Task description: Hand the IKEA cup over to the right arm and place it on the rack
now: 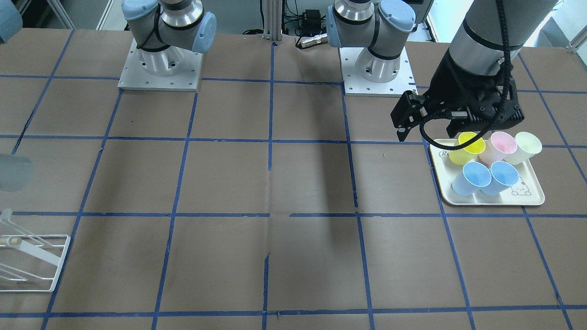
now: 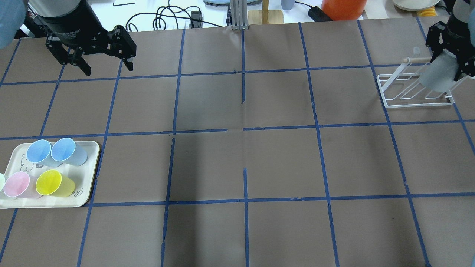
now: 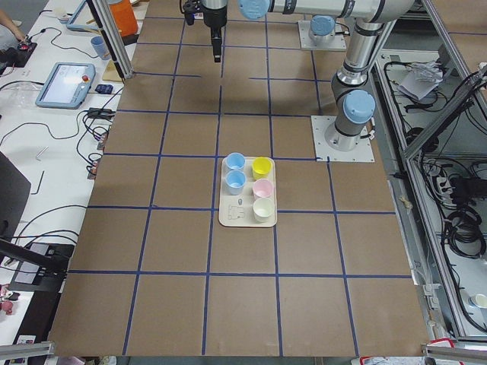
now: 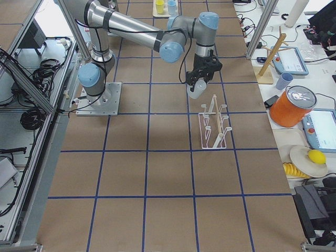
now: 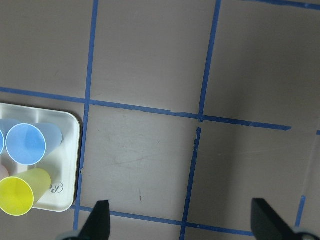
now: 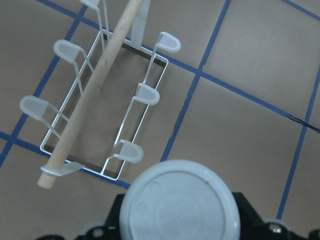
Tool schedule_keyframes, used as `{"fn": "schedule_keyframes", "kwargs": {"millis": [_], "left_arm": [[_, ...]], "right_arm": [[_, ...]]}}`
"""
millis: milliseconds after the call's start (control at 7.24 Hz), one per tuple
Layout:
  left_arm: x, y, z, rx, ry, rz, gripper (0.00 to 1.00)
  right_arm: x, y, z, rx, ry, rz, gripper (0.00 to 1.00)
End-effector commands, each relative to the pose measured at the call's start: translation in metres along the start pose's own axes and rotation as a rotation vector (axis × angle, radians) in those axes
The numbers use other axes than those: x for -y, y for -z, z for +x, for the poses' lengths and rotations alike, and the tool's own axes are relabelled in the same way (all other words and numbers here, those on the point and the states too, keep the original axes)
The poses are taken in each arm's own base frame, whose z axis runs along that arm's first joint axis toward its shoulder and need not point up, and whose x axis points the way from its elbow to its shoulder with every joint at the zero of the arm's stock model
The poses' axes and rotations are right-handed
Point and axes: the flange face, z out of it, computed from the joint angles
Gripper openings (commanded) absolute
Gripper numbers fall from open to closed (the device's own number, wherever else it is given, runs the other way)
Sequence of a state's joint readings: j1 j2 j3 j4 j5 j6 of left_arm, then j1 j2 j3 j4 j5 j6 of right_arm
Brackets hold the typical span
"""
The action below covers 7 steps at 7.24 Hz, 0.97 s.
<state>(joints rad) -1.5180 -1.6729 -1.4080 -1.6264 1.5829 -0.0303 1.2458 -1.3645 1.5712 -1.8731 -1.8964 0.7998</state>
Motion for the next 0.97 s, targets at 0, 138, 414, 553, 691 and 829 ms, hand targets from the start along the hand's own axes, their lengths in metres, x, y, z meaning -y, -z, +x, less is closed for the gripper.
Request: {"fn": "schedule_keyframes", "kwargs": {"millis": [0, 138, 414, 553, 691, 829], "left_arm": [[-0.003, -0.003, 0.003, -0.004, -0.016, -0.025, 1.00], [-0.003, -0.003, 0.003, -0.004, -0.016, -0.024, 1.00], [-0.003, -0.003, 0.003, -0.004, -0.016, -0.023, 1.00], [-0.003, -0.003, 0.003, -0.005, -0.016, -0.022, 1.00], [-0.003, -0.004, 0.003, -0.005, -0.016, -0.024, 1.00], [-0.003, -0.003, 0.002, -0.004, -0.014, -0.022, 1.00]], "right_arm": [[0.008, -0.020, -0.010, -0.024, -0.010, 0.040, 0.00], [0.007, -0.032, -0.014, -0.040, -0.002, 0.034, 0.00], [0.011, -0.047, -0.024, -0.040, -0.004, 0.040, 0.00], [0.013, -0.054, -0.029, -0.031, -0.006, 0.055, 0.00], [0.013, -0.054, -0.029, -0.031, -0.007, 0.055, 0.00], [0.012, -0.055, -0.029, -0.030, -0.013, 0.052, 0.00]]}}
